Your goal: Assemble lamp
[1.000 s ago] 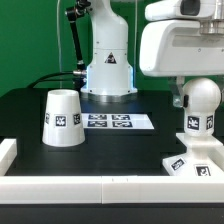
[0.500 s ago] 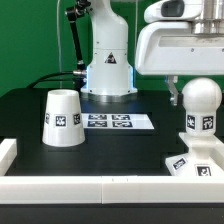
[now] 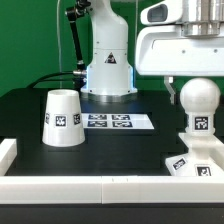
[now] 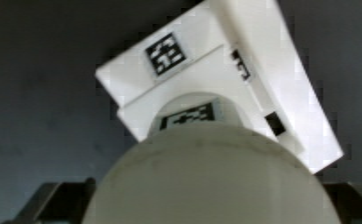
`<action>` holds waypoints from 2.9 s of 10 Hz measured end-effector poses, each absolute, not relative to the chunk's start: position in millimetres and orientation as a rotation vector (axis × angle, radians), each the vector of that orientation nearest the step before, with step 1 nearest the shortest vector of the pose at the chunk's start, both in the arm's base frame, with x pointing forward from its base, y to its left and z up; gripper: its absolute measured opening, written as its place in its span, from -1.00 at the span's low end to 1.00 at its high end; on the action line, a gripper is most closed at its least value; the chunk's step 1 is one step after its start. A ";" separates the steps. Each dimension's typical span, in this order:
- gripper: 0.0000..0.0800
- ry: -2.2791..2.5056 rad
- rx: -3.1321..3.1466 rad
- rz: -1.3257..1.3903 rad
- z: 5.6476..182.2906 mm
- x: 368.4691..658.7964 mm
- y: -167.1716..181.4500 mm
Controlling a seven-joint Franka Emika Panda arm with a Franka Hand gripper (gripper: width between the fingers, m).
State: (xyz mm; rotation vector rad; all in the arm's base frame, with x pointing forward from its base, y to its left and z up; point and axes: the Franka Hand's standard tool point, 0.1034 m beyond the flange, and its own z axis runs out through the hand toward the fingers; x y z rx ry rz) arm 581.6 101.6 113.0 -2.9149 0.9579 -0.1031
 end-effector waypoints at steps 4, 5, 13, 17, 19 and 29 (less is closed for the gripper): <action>0.44 1.378 -2.690 -0.030 112.3 582.3 105.6; 0.44 1.437 -2.652 -0.022 112.3 582.3 105.9; 0.75 0.476 -2.991 -0.085 111.9 581.4 109.8; 0.75 -0.048 -3.040 -0.084 112.3 580.0 109.2; 0.75 -0.223 -3.036 -0.092 112.3 580.1 108.3; 0.75 -1.951 -2.567 -0.092 112.6 588.4 108.5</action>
Offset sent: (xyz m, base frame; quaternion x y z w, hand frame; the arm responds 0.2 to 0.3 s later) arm 0.0059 0.0092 0.0037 -0.0068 -0.0293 0.1644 0.9859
